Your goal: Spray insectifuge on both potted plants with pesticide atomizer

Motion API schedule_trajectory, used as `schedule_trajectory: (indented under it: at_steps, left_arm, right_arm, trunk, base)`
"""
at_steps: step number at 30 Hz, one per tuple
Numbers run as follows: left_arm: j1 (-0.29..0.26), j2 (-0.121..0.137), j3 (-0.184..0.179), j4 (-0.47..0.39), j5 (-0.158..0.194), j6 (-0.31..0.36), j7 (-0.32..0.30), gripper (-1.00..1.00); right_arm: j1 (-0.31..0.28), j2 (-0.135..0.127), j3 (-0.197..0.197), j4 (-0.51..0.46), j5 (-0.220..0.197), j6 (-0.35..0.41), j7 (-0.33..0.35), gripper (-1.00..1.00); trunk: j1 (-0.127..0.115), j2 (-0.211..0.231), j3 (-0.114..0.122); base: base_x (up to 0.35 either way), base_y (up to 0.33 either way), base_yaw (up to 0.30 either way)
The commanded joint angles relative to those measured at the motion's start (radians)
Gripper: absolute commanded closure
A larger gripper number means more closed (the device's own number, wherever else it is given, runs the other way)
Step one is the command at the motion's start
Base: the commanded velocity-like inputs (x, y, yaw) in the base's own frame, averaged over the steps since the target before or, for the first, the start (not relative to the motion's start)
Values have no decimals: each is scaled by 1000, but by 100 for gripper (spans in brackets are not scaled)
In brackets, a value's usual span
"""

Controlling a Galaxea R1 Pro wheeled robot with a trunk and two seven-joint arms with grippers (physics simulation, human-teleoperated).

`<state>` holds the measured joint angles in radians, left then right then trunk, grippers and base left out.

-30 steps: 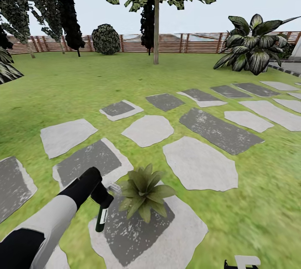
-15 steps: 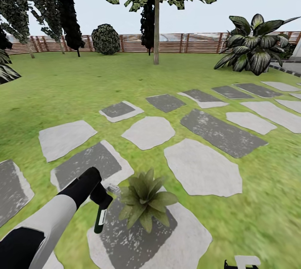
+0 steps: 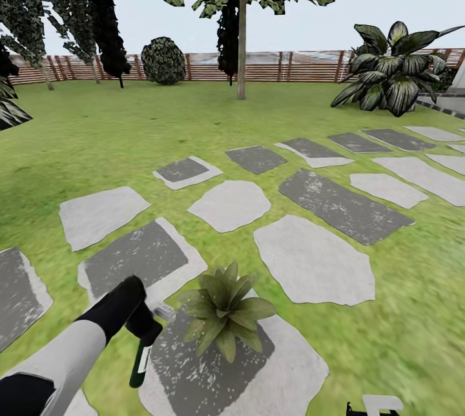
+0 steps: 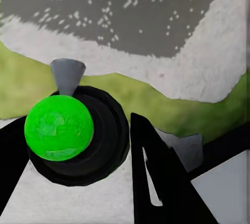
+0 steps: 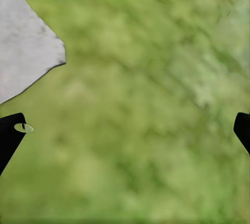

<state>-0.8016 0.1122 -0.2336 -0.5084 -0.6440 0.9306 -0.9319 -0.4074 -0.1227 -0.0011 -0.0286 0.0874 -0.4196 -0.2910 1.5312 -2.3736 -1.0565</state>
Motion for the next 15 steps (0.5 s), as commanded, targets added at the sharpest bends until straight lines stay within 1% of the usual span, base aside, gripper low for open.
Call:
schedule_trajectory:
  at_steps: [1,2,6,12,15]
  left_arm:
    - [1,-2,-3,-1,-9,1,-10,100]
    - [2,-4,-3,-1,-10,1,-10,100]
    - [1,7,4,-12,-8,7,-12,100]
    - [1,5,2,-5,-8,6,-11,100]
    - [1,1,0,-3,-9,4,-10,100]
  right_arm:
    - [-1,0,0,1,9,-1,-7,-100]
    - [-1,0,0,1,9,-1,-7,-100]
    - [-1,0,0,1,9,-1,-7,-100]
    - [-1,0,0,1,9,-1,-7,-100]
    - [-1,0,0,1,9,-1,-7,-100]
  trunk:
    - [0,0,-1]
    - [0,0,-1]
    - [0,0,-1]
    - [0,0,-1]
    - [0,0,-1]
  base:
    - [0,0,0]
    - [0,0,0]
    - [21,2,0]
    - [263,127,0]
    - [168,107,0]
